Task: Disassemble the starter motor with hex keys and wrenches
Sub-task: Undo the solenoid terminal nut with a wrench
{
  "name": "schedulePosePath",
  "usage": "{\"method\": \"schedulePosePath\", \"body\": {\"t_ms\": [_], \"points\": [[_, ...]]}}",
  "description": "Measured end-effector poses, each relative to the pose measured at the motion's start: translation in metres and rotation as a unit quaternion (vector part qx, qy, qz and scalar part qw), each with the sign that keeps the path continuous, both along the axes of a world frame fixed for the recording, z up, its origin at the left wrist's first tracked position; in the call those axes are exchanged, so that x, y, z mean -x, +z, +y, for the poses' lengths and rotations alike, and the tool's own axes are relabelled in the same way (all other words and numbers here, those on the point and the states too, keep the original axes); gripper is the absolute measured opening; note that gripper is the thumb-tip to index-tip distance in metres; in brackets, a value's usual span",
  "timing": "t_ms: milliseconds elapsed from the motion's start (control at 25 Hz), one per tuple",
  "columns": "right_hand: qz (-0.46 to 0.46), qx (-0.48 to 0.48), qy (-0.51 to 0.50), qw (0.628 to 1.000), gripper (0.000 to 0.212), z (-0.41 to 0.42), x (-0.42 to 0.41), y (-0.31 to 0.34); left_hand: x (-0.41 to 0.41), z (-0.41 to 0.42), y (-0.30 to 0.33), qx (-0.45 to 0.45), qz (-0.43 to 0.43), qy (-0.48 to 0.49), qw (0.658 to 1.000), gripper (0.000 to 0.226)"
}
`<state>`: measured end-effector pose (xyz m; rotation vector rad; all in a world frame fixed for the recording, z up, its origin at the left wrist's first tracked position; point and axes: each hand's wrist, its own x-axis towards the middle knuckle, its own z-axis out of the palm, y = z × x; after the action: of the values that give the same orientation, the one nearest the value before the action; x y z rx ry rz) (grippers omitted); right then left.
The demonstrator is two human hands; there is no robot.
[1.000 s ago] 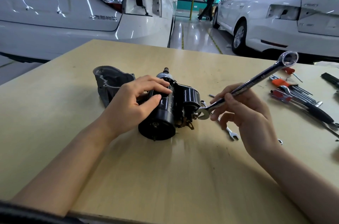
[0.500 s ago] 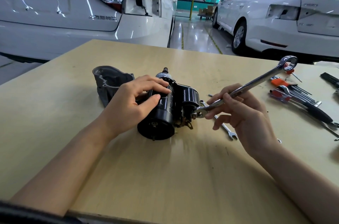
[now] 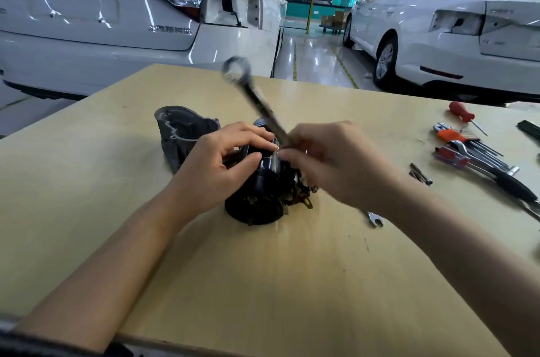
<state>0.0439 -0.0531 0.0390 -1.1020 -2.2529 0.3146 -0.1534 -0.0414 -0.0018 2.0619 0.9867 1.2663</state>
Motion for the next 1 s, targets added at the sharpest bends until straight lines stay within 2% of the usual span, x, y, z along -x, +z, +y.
{"method": "schedulePosePath", "body": {"t_ms": [80, 160, 200, 280, 320, 400, 520, 600, 680, 1000], "points": [[-0.118, -0.050, 0.003, 0.992, 0.022, 0.000, 0.014, 0.005, 0.000, 0.000, 0.000, 0.013, -0.012, -0.018, 1.000, 0.026], [-0.116, -0.062, 0.012, 0.991, 0.022, -0.002, 0.014, 0.007, 0.001, 0.000, 0.000, 0.010, -0.010, -0.015, 1.000, 0.027], [-0.081, -0.070, 0.010, 0.994, 0.020, -0.003, 0.009, 0.004, 0.001, 0.000, -0.001, 0.001, -0.003, -0.009, 1.000, 0.026], [0.084, -0.050, -0.019, 0.995, 0.016, -0.008, -0.007, -0.004, 0.000, 0.001, 0.000, -0.002, 0.006, -0.001, 1.000, 0.026], [0.198, -0.006, -0.030, 0.980, 0.015, -0.011, -0.015, -0.009, -0.001, 0.000, 0.000, 0.002, 0.007, 0.002, 1.000, 0.026], [0.385, 0.096, -0.049, 0.917, 0.018, -0.018, -0.027, -0.020, 0.000, -0.001, 0.000, 0.011, 0.004, 0.008, 1.000, 0.027], [0.510, 0.198, -0.088, 0.833, 0.021, -0.024, -0.039, -0.029, -0.001, 0.000, 0.000, 0.013, -0.001, 0.005, 1.000, 0.027], [0.530, 0.223, -0.108, 0.811, 0.023, -0.025, -0.041, -0.030, 0.000, 0.000, 0.000, 0.012, 0.002, 0.004, 1.000, 0.026], [0.533, 0.227, -0.119, 0.806, 0.023, -0.025, -0.041, -0.029, 0.000, 0.001, 0.000, 0.010, 0.003, 0.003, 1.000, 0.025], [0.517, 0.224, -0.129, 0.816, 0.022, -0.026, -0.036, -0.034, 0.000, 0.000, 0.000, 0.011, 0.004, 0.005, 1.000, 0.026]]}}
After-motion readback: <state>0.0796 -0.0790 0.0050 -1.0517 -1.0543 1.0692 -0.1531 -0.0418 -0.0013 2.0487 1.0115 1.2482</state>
